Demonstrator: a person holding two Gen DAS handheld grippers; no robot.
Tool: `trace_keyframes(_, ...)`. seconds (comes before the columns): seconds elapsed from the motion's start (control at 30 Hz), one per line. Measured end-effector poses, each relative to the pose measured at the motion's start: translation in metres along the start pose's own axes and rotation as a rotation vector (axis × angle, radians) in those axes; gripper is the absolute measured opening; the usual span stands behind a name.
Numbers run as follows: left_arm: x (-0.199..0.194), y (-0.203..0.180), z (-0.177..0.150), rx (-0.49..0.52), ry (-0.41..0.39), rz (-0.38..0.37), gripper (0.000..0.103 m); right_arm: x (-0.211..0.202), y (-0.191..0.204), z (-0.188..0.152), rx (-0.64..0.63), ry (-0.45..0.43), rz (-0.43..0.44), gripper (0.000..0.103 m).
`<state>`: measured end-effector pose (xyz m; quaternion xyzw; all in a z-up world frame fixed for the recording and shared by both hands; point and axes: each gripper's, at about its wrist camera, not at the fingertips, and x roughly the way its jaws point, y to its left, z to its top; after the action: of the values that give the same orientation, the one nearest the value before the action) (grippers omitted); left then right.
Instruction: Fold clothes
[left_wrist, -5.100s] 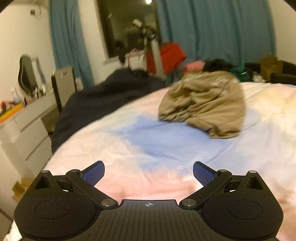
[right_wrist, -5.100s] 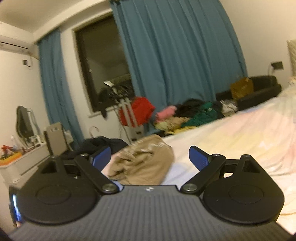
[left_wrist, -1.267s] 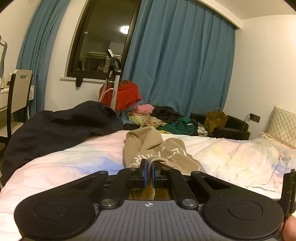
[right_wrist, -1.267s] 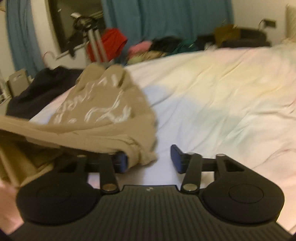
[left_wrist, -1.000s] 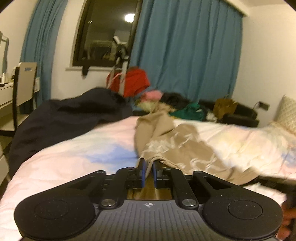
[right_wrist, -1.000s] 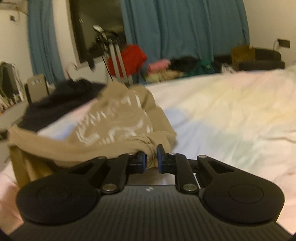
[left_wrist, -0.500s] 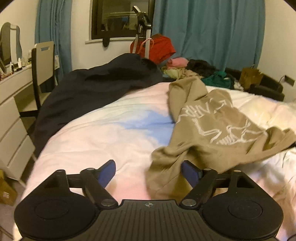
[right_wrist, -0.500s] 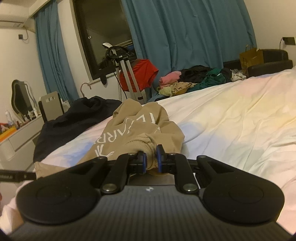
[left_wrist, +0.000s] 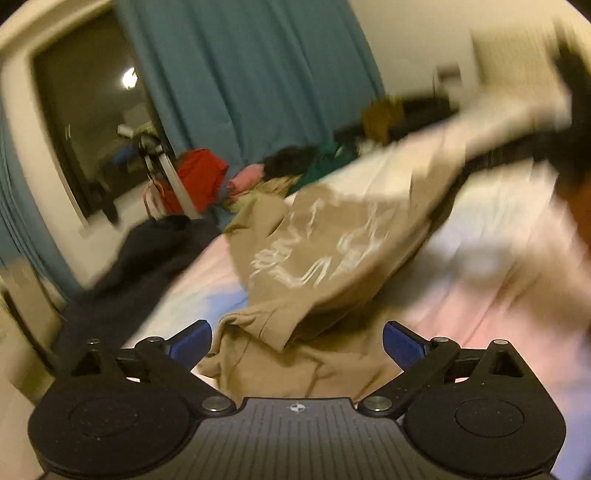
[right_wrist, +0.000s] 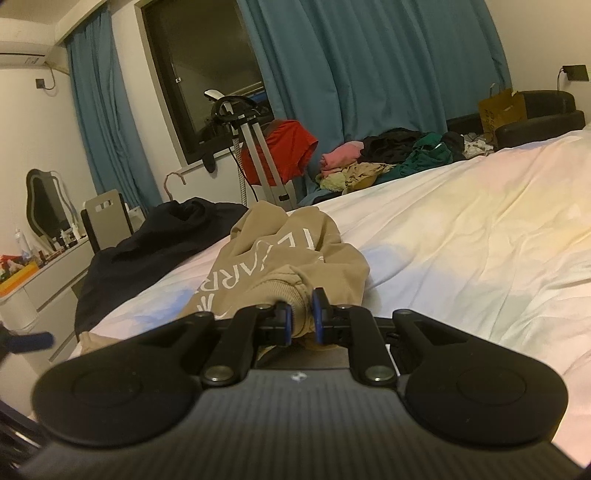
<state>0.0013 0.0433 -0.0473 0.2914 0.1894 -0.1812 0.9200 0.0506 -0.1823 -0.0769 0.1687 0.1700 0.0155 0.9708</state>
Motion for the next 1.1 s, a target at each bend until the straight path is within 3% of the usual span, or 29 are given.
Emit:
trace_keyframes(0.1,0.017,-0.007,0.003,-0.006,0.012,0.1,0.1,-0.001,-0.002,0.001,0.011,-0.004,-0.002,0.014)
trace_keyframes(0.23,0.021,0.019,0.013,-0.231,-0.059,0.133,0.1,-0.003,-0.006,0.001,0.029,-0.008,-0.006,0.014)
trace_keyframes(0.3,0.024,0.025,0.015,-0.274,-0.052,0.157,0.1,-0.004,-0.007,0.001,0.032,-0.018,-0.012,0.014)
trace_keyframes(0.43,0.042,0.02,0.01,-0.214,0.099,0.226,0.1,-0.011,-0.007,0.003,0.046,-0.08,-0.016,0.014)
trace_keyframes(0.57,0.047,0.028,0.003,-0.272,0.152,0.251,0.1,-0.019,-0.002,0.005,0.025,-0.142,-0.023,0.014)
trace_keyframes(0.77,0.028,0.045,0.006,-0.378,0.047,0.353,0.1,0.0,0.002,-0.008,-0.074,-0.056,-0.159,0.017)
trace_keyframes(0.83,0.016,0.045,0.009,-0.398,-0.007,0.375,0.1,0.006,-0.002,-0.013,-0.079,-0.017,-0.185,0.026)
trace_keyframes(0.9,0.009,0.044,0.012,-0.405,-0.053,0.405,0.1,0.012,-0.006,-0.018,-0.083,0.022,-0.212,0.064)
trace_keyframes(0.97,0.001,0.041,0.014,-0.417,-0.077,0.432,0.1,0.019,-0.01,-0.023,-0.088,0.061,-0.238,0.081)
trace_keyframes(1.1,-0.014,0.037,0.015,-0.464,-0.095,0.449,0.1,0.029,-0.018,-0.032,-0.095,0.131,-0.289,0.081)
